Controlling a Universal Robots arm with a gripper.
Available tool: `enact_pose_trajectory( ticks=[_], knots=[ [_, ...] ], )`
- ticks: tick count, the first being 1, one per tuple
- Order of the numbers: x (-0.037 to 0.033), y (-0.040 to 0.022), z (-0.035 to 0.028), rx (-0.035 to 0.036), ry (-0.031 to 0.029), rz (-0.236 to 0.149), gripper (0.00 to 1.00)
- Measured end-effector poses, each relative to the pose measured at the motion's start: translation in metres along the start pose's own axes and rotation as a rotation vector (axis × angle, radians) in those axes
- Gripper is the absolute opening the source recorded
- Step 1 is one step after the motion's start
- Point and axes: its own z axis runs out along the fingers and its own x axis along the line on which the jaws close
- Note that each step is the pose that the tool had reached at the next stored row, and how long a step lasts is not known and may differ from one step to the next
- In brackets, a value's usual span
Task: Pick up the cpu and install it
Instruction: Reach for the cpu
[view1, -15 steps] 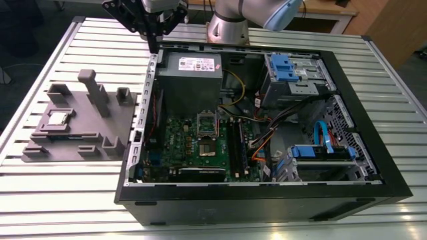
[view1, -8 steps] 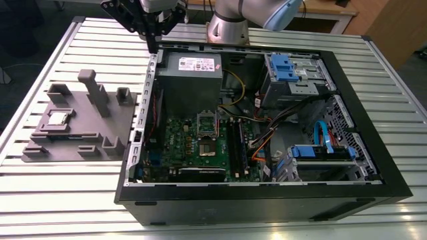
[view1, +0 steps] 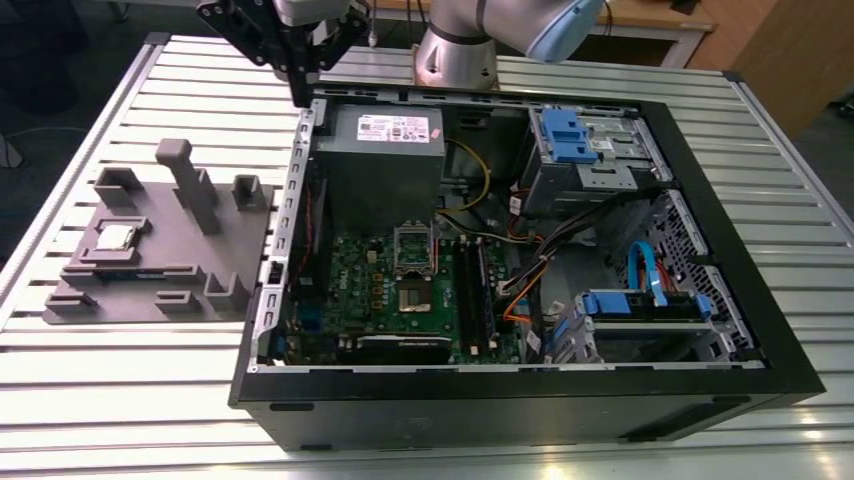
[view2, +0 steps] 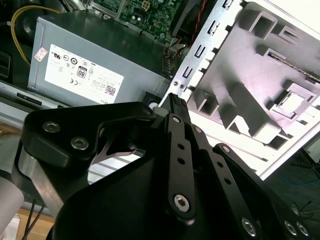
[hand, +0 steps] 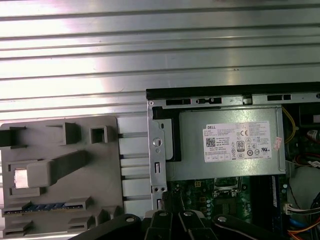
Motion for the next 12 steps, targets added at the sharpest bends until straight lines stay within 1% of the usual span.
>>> enact_pose_trajectory(
  ticks=[12],
  knots=[
    [0.0024, -0.0002, 0.0001, 0.0000, 0.0000, 0.000, 0.10]
  ],
)
